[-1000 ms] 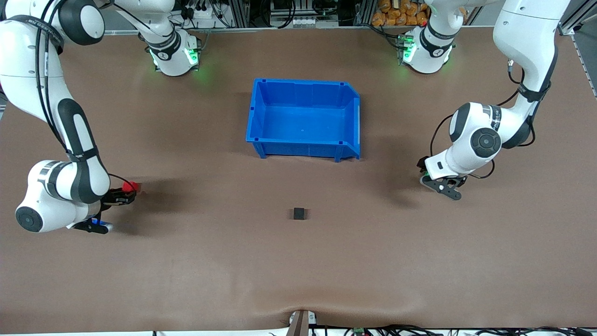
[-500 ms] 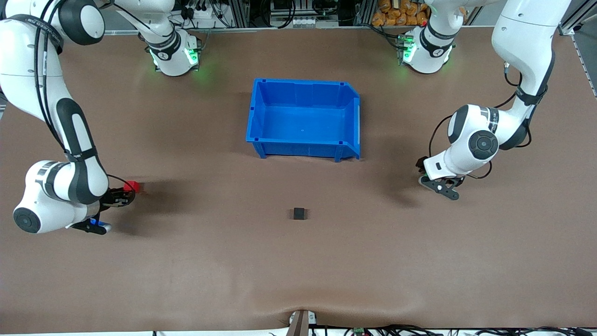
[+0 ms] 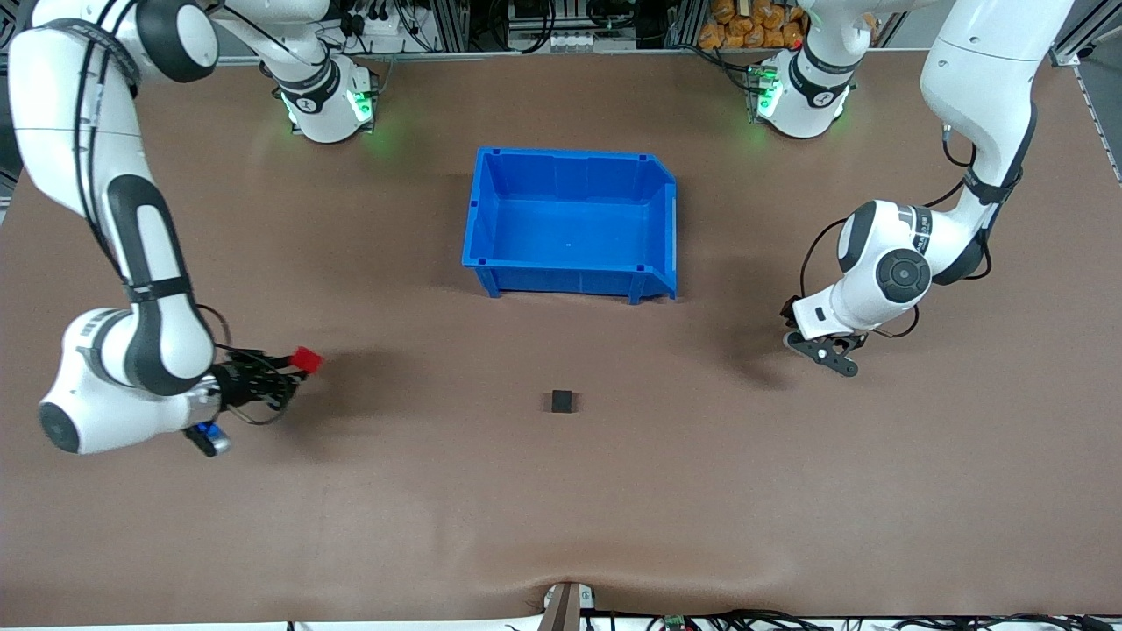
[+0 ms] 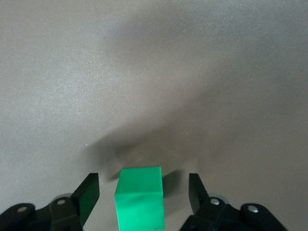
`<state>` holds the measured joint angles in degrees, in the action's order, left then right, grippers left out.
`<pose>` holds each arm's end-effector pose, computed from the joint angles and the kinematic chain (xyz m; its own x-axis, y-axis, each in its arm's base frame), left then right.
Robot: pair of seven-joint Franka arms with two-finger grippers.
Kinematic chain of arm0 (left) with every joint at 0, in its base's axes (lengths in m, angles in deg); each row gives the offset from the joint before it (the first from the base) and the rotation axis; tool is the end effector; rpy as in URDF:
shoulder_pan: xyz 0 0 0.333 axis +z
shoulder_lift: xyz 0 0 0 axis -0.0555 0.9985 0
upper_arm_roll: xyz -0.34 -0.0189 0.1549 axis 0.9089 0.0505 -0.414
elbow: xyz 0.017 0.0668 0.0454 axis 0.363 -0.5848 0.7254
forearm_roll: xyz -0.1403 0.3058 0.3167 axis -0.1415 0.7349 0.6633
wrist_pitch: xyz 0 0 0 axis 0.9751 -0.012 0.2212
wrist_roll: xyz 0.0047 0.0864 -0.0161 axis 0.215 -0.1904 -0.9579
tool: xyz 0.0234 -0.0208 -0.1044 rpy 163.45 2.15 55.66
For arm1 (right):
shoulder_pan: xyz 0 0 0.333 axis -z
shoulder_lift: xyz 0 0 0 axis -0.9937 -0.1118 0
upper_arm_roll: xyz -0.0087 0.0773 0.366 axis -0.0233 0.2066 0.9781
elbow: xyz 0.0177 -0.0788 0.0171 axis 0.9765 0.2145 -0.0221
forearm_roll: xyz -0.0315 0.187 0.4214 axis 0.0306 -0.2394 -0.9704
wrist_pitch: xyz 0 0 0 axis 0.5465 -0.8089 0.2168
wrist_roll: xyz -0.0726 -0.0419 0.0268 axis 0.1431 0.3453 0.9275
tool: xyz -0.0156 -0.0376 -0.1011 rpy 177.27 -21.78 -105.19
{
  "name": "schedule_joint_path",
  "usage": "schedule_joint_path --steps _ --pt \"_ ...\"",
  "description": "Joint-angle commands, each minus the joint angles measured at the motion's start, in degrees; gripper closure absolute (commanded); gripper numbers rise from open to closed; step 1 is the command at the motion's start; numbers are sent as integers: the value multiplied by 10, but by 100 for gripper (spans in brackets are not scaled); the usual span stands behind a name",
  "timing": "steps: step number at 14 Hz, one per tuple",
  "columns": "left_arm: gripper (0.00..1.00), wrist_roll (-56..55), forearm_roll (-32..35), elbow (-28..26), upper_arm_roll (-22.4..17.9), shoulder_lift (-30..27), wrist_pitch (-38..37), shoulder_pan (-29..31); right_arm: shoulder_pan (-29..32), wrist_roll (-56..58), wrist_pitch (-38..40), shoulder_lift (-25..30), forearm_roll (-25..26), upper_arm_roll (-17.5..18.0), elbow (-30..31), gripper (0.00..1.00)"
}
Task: Attach green and red cubes to black cube
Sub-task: 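Close the right gripper on the red cube while the left gripper grasps the green cube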
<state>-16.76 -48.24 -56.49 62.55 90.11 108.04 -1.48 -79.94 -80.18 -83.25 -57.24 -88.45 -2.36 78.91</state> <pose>0.6041 -0.0883 0.1758 0.8513 -0.5178 -0.0848 -0.5197 -0.8544 0.0000 0.7852 0.0241 0.2358 0.5830 -0.5887 -0.5599 -0.6974 -0.7162 0.0268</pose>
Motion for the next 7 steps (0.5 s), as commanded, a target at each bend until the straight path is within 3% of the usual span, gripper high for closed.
schedule_joint_path --steps 1,4,7 --pt "22 -17 13 -5 2 0 9 4 -37 -124 9 2 -74 -3 -12 100" --pt "34 -17 13 -5 2 2 10 4 -78 -229 -35 1 -111 -3 -16 100" --pt "56 -17 13 -4 2 2 9 3 -136 -317 -127 -2 -164 -4 -12 100"
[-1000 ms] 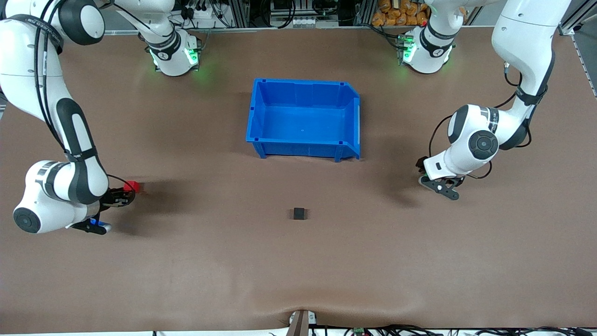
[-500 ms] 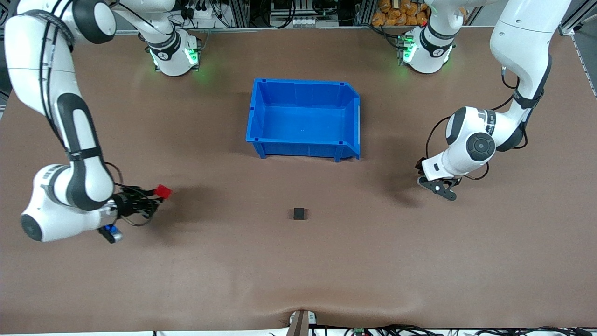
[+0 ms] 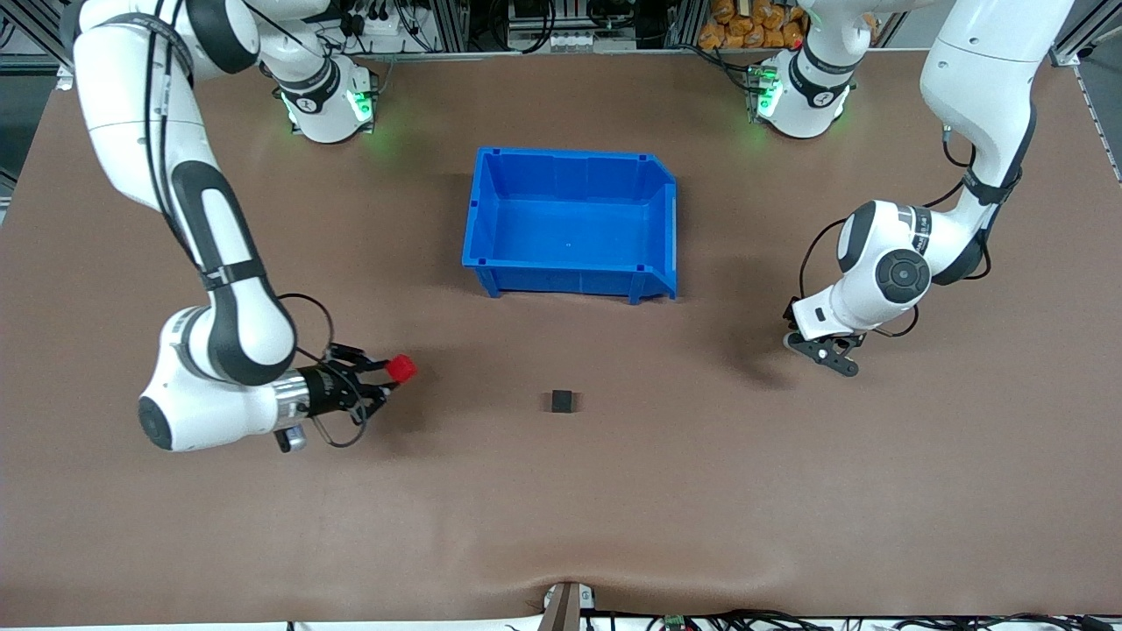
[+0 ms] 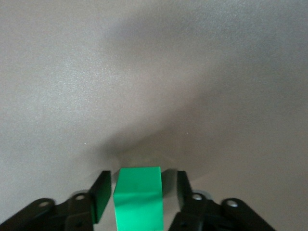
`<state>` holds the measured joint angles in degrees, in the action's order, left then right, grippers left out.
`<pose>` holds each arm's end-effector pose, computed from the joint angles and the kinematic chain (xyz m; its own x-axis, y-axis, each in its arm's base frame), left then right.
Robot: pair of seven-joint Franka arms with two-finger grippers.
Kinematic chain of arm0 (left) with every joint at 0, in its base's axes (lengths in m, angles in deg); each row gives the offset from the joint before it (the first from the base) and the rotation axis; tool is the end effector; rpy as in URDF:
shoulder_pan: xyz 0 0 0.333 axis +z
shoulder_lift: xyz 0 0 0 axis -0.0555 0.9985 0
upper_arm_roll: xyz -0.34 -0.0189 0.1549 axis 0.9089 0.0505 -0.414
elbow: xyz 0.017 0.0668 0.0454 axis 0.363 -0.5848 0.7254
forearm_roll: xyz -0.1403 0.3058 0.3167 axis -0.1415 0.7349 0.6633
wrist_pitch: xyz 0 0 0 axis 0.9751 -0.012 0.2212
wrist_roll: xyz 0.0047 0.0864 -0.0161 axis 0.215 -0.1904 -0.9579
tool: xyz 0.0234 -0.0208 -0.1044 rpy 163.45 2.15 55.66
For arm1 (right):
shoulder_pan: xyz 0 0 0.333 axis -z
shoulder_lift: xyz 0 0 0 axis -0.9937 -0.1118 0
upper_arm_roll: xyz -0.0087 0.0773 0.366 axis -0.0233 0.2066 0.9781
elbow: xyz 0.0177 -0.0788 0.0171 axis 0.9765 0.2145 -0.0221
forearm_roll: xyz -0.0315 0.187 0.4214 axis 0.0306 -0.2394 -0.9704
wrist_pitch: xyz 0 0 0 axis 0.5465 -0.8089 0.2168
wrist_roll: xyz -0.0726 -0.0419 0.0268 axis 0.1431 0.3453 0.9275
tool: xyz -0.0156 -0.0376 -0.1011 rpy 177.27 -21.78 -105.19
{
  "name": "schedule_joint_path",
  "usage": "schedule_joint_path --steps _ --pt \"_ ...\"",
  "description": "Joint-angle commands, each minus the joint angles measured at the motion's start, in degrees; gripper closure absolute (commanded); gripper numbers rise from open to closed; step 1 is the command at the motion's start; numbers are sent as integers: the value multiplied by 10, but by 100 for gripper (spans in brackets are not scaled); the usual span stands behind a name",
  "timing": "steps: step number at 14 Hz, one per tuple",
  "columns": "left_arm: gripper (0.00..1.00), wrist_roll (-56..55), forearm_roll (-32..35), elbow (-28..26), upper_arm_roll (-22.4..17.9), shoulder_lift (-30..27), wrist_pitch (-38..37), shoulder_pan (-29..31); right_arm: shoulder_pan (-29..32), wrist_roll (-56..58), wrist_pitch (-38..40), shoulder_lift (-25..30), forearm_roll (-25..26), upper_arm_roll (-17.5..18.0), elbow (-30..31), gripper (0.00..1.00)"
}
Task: Attach green and red cubes to black cube
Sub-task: 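Carry the red cube with the right gripper toward the black cube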
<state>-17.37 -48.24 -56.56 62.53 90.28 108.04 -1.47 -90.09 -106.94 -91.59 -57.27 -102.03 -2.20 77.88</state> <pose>0.6031 -0.0879 0.1735 0.8566 -0.5083 -0.0885 -0.5103 -0.8600 0.0011 0.7950 0.1804 0.2574 0.2704 -0.7518 -0.6014 -0.9114 -0.4011 0.0915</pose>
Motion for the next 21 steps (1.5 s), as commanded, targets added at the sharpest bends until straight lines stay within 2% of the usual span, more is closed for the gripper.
schedule_joint_path --steps 1,2,3,6,9,14,16,18,21 --pt "65 -12 13 -3 2 0 10 3 -64 -72 -87 -5 -31 -7 -1 100" --pt "79 -12 13 -3 2 0 9 2 -87 -113 -125 -8 -30 -7 2 100" --pt "99 -12 13 -2 2 0 9 1 -102 -155 -156 -12 -24 -7 5 100" --pt "100 -37 13 3 3 -6 6 1 -154 -226 -227 -35 -24 -10 6 100" --pt "100 -139 4 29 11 -13 -11 0 -181 -278 -310 -56 -24 -10 5 100" --pt "100 -397 2 125 54 5 -80 -7 -196 -311 -334 -77 -26 -10 0 100" --pt "100 -501 -23 153 73 19 -88 -9 -206 -315 -378 -87 -28 -10 -1 100" --pt "100 -604 -53 179 76 34 -88 -33 -216 -322 -400 -97 -28 -9 -1 100" --pt "100 -792 -59 233 76 69 -88 -71 -225 -327 -402 -102 -28 -9 -4 100"
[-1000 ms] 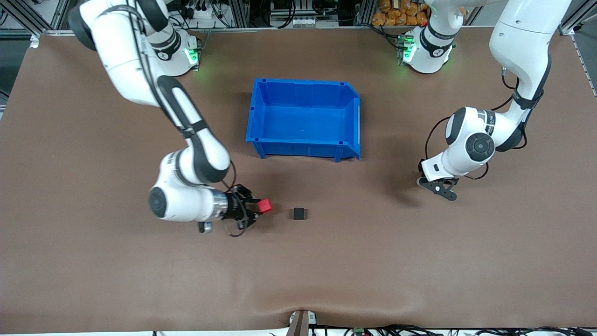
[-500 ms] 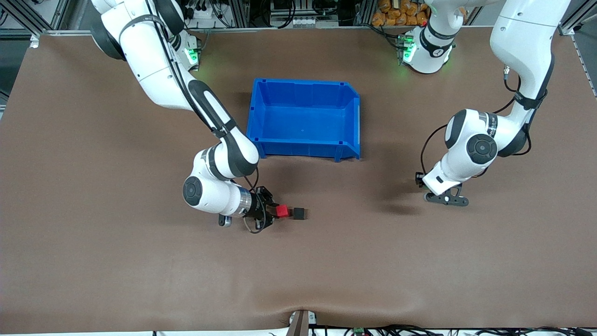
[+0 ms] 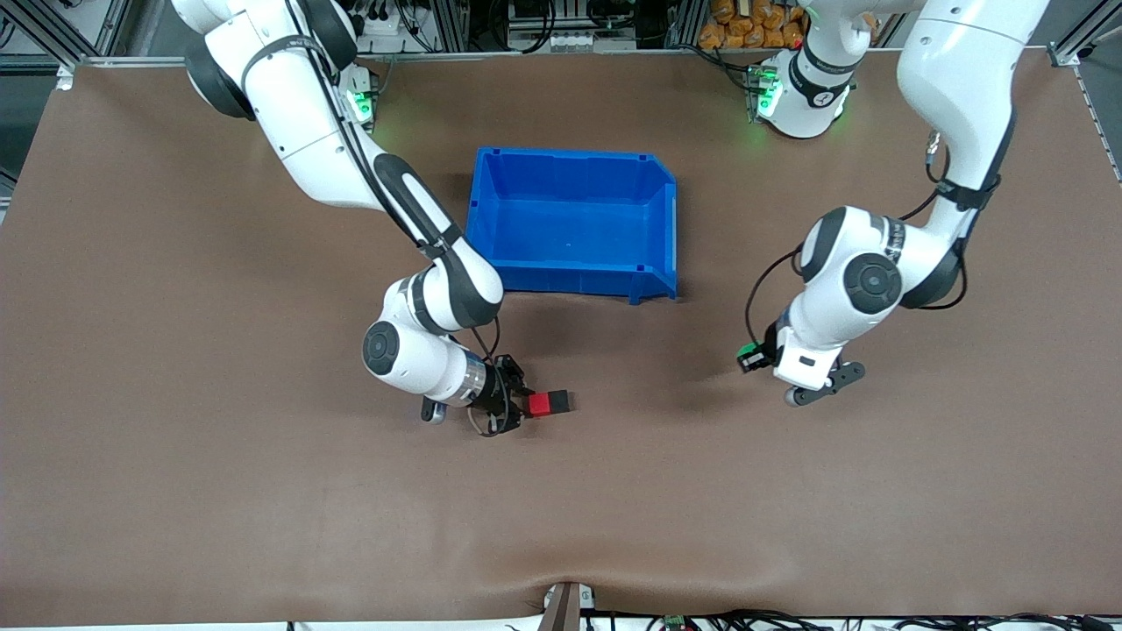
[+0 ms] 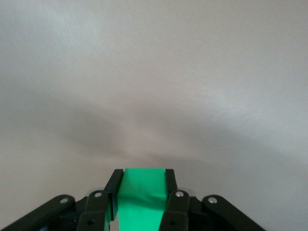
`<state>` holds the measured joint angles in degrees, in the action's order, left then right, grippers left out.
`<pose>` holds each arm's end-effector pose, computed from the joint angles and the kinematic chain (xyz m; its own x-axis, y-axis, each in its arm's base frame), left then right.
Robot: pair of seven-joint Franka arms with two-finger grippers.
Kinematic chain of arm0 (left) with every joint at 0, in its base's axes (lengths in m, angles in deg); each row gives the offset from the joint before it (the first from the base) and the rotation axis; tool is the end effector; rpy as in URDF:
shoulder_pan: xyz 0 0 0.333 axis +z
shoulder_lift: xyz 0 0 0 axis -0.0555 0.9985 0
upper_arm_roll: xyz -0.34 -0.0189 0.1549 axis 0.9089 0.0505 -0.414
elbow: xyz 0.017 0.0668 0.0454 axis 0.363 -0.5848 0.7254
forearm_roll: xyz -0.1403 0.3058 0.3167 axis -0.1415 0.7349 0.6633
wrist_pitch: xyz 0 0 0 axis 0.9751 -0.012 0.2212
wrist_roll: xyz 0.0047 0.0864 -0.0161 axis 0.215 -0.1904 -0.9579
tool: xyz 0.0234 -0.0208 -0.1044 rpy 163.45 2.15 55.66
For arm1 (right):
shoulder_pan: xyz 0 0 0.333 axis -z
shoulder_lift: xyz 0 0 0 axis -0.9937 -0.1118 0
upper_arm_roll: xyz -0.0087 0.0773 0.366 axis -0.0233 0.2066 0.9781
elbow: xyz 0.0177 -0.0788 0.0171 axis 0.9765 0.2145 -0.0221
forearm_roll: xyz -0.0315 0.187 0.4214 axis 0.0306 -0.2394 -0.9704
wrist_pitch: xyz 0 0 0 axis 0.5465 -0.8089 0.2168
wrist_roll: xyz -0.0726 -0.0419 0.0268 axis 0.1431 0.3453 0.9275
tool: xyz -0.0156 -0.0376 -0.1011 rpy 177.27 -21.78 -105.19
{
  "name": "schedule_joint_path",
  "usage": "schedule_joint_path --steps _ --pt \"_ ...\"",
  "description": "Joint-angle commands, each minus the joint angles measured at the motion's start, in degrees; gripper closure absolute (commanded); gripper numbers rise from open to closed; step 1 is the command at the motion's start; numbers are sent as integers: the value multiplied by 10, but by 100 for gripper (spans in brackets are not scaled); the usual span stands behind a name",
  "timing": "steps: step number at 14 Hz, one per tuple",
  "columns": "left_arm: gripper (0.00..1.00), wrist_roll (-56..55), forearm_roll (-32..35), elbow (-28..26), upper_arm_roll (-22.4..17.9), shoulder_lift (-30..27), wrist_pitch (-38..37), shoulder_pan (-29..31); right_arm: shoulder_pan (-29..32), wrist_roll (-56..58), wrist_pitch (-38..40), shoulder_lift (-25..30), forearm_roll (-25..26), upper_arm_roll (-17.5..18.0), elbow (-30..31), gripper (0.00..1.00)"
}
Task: Attach green and red cubes to black cube
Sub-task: 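Set the red cube against the black cube while the left gripper carries green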
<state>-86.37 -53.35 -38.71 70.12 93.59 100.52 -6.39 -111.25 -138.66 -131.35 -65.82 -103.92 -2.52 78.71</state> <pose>0.6795 -0.2370 0.2669 0.8468 0.5310 -0.0297 0.5314 -0.8427 0.0864 0.7431 0.4315 0.1676 -0.0358 -0.8758 -0.4813 -0.9975 0.0606 -0.0360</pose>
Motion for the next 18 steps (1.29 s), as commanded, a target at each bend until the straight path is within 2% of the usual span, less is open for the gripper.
schedule_joint_path --steps 1,5,8,9,10,11,13,15,18 --pt "100 -161 -8 76 0 52 -12 -34 -19 -10 -4 -16 -9 -7 -13 100" --pt "100 -372 -8 161 -1 129 -11 -99 -38 -52 -19 -41 -7 -7 -48 100" --pt "100 -456 -13 163 0 160 13 -117 -38 -54 -19 -44 -7 -7 -52 100" --pt "100 -493 -24 163 0 167 28 -117 -37 -51 -16 -42 -2 -10 -53 33" --pt "100 -509 -35 163 0 173 30 -116 -36 -48 -8 -38 8 -19 -52 0" --pt "100 -529 -62 165 -1 179 42 -115 -33 -47 3 -24 33 -23 -51 0" --pt "100 -550 -94 170 -3 191 73 -117 -9 -47 97 -2 75 -29 -54 0" --pt "100 -567 -95 190 -3 204 74 -118 34 -40 164 13 98 -33 -90 0" --pt "100 -629 -90 234 -8 229 74 -140 72 39 217 35 184 -33 -112 0"
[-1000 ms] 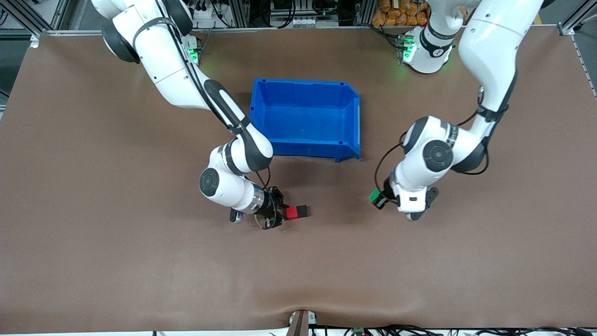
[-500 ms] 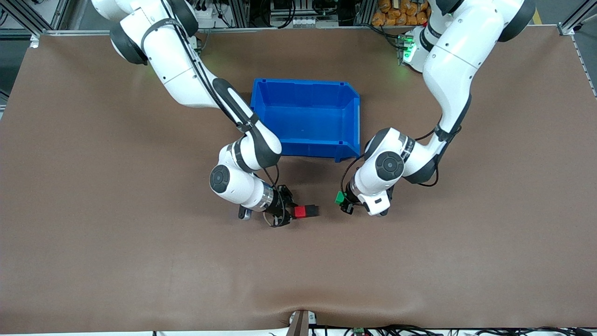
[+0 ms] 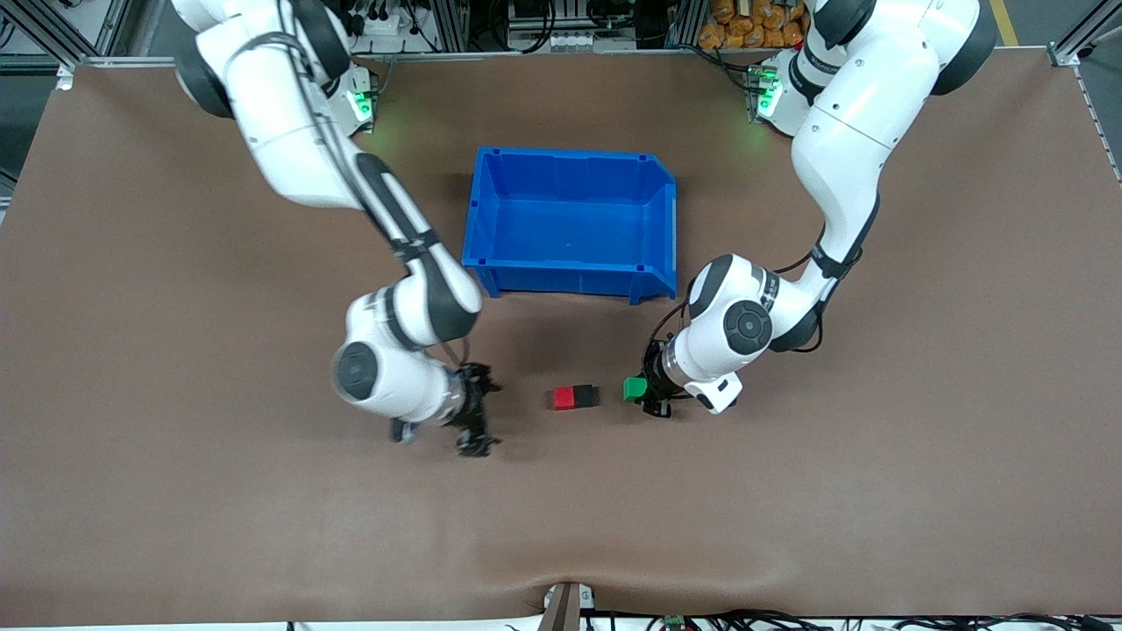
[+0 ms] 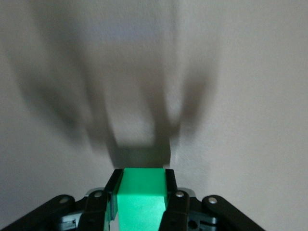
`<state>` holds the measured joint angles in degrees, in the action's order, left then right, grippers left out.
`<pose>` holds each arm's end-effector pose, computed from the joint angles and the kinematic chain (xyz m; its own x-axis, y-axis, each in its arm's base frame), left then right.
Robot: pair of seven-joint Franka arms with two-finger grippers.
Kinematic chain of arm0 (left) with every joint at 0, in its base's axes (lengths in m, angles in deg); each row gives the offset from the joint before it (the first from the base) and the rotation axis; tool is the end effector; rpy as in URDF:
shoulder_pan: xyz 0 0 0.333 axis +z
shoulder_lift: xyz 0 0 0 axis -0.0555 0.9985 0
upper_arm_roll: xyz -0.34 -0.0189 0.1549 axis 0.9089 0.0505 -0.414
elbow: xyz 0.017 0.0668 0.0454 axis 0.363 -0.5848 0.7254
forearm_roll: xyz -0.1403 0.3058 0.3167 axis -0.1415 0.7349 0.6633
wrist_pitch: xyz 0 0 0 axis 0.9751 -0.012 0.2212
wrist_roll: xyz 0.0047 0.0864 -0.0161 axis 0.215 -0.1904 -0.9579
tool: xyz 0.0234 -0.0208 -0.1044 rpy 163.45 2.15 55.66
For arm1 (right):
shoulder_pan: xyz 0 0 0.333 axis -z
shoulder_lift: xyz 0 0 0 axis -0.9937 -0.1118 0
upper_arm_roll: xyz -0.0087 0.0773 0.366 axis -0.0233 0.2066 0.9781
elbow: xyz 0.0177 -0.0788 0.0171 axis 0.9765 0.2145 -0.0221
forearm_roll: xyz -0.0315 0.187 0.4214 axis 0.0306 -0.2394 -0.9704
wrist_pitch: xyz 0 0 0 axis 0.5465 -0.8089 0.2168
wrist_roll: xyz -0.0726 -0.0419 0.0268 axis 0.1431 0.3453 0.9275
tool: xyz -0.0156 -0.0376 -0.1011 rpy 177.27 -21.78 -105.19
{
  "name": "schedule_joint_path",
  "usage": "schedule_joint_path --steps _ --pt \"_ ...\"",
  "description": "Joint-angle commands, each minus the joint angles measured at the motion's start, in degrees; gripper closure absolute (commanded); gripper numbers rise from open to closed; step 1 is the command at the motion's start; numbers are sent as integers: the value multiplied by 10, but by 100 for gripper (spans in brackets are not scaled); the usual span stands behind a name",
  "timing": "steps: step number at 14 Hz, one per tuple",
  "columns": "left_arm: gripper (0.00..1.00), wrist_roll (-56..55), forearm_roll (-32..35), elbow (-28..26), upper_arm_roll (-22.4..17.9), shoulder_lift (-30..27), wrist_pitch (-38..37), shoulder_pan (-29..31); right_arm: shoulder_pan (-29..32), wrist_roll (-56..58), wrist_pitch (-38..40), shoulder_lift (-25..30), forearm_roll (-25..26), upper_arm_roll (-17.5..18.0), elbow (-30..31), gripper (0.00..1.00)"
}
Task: Attach green and red cubes to black cube
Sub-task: 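Set the red cube against the black cube while the left gripper carries green, then open the right gripper and withdraw while the left gripper presses green cube down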
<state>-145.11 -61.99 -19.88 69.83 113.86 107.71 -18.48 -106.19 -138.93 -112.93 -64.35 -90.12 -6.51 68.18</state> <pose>0.7079 -0.3976 0.1707 0.0069 0.9568 -0.2907 0.9998 -0.0004 0.0223 0.8144 0.3498 0.2549 0.0827 -0.9452 -0.3157 -0.9964 -0.0733 -0.0415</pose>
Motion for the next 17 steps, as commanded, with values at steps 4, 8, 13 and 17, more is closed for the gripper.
schedule_joint_path --steps 4,8,13,17 --pt "100 -89 -2 53 -57 26 2 -67 70 288 104 37 173 7 -38 0" --pt "100 -96 -4 56 -106 27 -2 -114 150 499 179 40 181 8 -99 0" --pt "100 -96 -2 68 -107 38 -6 -127 229 727 272 94 175 15 -114 0" --pt "100 -109 -5 72 -107 40 -6 -134 257 848 399 229 168 13 -75 0"
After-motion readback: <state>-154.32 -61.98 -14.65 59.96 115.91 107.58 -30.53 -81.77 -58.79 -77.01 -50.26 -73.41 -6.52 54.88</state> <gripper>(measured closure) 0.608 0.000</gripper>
